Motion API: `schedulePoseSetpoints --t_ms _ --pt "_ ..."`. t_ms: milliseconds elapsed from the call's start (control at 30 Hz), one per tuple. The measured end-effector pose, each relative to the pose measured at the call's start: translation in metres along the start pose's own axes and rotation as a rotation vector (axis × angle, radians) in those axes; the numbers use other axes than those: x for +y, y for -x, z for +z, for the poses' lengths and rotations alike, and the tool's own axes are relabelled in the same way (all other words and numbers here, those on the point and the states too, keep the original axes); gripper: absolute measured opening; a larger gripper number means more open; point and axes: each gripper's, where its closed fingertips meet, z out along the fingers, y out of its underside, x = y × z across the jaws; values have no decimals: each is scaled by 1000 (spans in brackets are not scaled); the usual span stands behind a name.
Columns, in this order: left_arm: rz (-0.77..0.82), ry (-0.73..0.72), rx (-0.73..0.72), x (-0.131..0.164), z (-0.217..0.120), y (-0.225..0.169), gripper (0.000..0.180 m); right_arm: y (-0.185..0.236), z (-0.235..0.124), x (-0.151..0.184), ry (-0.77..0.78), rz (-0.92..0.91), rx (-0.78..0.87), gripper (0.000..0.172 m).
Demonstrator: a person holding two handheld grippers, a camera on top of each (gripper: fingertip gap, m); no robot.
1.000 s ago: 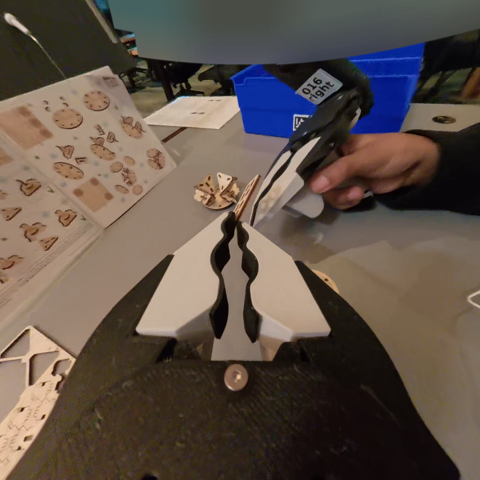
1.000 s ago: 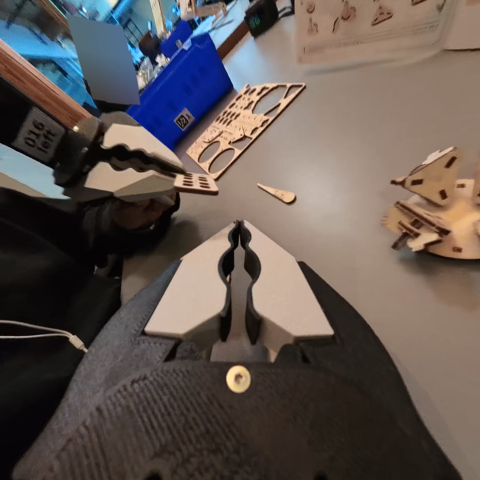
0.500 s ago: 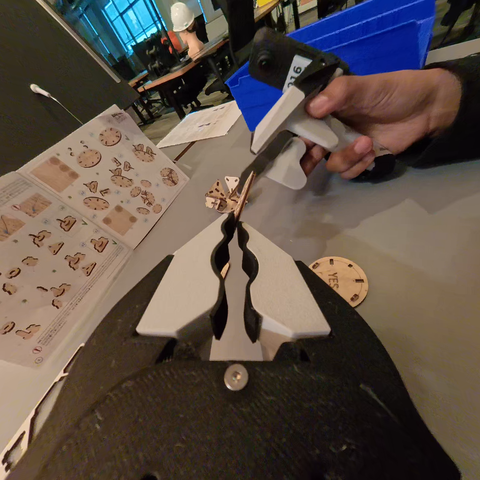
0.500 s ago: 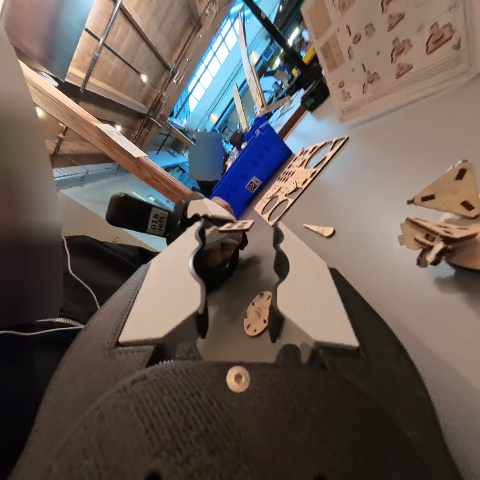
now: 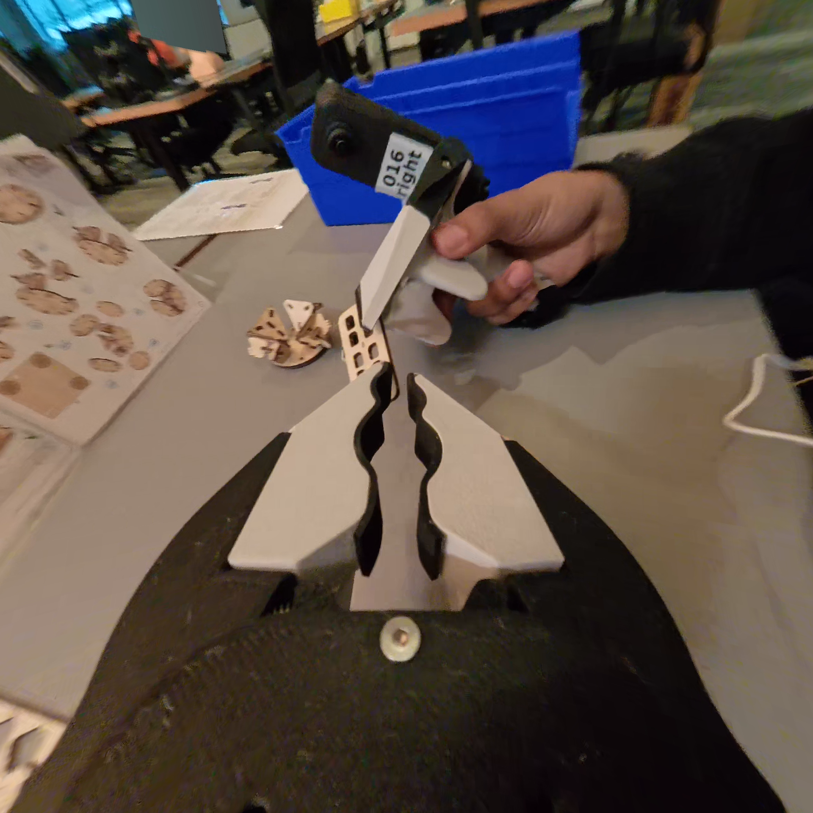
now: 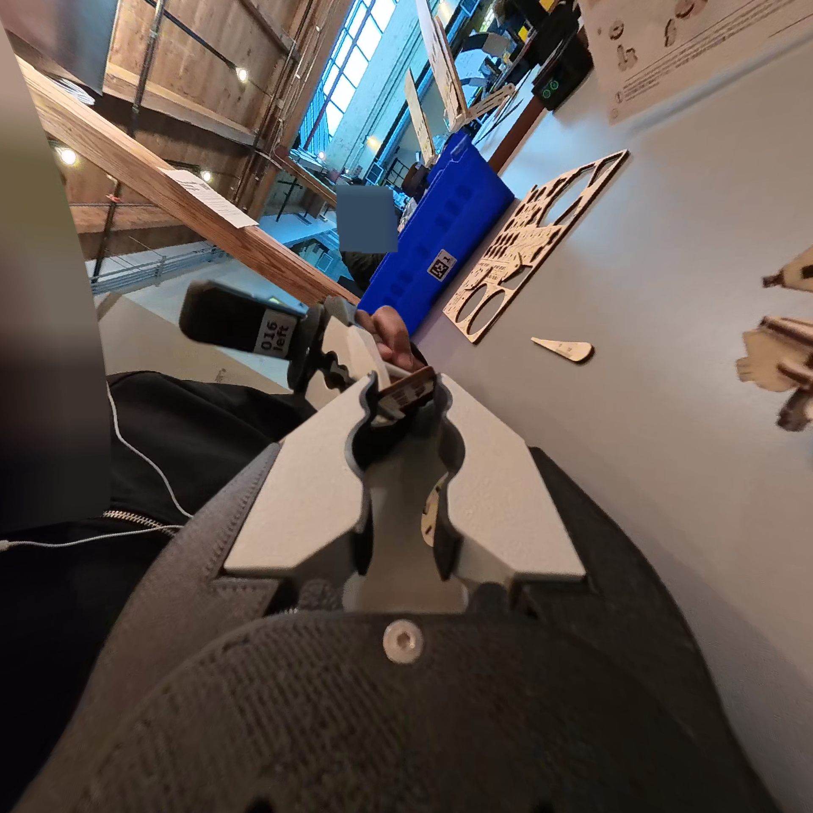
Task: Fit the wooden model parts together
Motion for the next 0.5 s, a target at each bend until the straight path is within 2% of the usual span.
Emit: schedulePoseSetpoints --t_ms 133,233,300,400,500 --pt "-269 -103 99 -8 -8 11 18 0 -1 2 30 -52 25 22" --pt "-519 -117 205 -3 -9 19 29 18 1 6 75 -117 -54 22" --pt "-690 -135 360 -5 -9 11 24 26 3 13 124 -164 -86 22" --pt "-934 -210 639 -19 -19 -1 5 30 4 18 159 -197 -107 23" --pt "-983 -175 708 -15 -18 -9 1 32 5 20 166 -184 -129 23"
